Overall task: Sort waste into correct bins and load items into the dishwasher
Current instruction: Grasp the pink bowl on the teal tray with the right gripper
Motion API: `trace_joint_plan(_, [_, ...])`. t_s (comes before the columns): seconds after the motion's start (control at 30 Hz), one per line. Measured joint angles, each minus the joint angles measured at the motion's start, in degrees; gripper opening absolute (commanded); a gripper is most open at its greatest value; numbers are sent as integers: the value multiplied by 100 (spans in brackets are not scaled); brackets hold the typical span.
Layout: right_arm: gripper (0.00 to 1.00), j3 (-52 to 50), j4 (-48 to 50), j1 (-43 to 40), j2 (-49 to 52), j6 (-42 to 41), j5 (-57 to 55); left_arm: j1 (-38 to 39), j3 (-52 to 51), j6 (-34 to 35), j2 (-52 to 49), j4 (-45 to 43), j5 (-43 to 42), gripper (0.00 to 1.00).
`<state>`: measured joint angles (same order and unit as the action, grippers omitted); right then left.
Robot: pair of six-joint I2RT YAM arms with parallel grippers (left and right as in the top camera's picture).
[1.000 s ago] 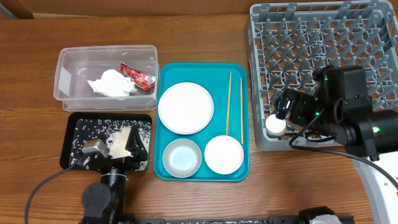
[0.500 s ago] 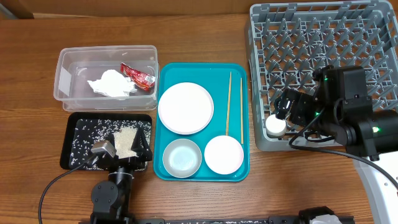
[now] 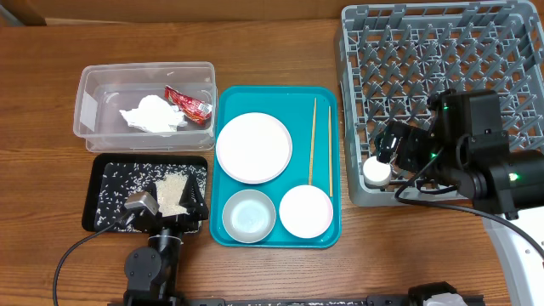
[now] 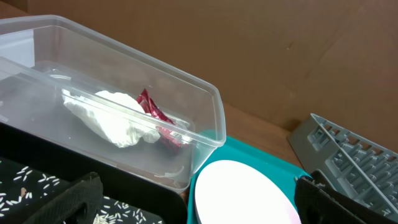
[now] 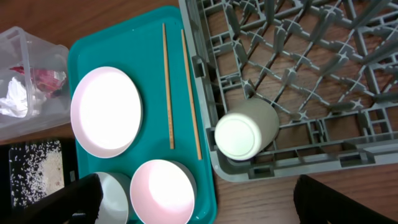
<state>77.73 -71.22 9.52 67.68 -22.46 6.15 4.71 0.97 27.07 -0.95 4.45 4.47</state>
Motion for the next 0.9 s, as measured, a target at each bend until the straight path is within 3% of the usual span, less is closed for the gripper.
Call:
trace_joint_plan(0.1, [100,4,564,0,2,2,76,0,0,0,0,0,0,100])
trace_joint_plan(0.27, [87,-63,557,240,22,15,874,0,0,0,0,0,0,100])
trace_joint_plan(0.4, [84,-638,627,1097,87,-7,973,0,-4,0,2,0,0,100])
trace_joint_plan(0.63, [77,-2201,1294,2531,632,-315,133,0,-26,0,4,-4,0,100])
trace_joint_plan(0.7, [72,-2492,1707,2653,728,-363,-17,0,-28,0,4,-4,0,100])
trace_joint_plan(0.8, [46,-2907,2413,2697,988,-461,-254,0,-31,0,4,-13,0,100])
trace_joint_plan(0.9, [43,-3119,2850,2699,1338,-538,-389,0,-31,0,9,-15,0,100])
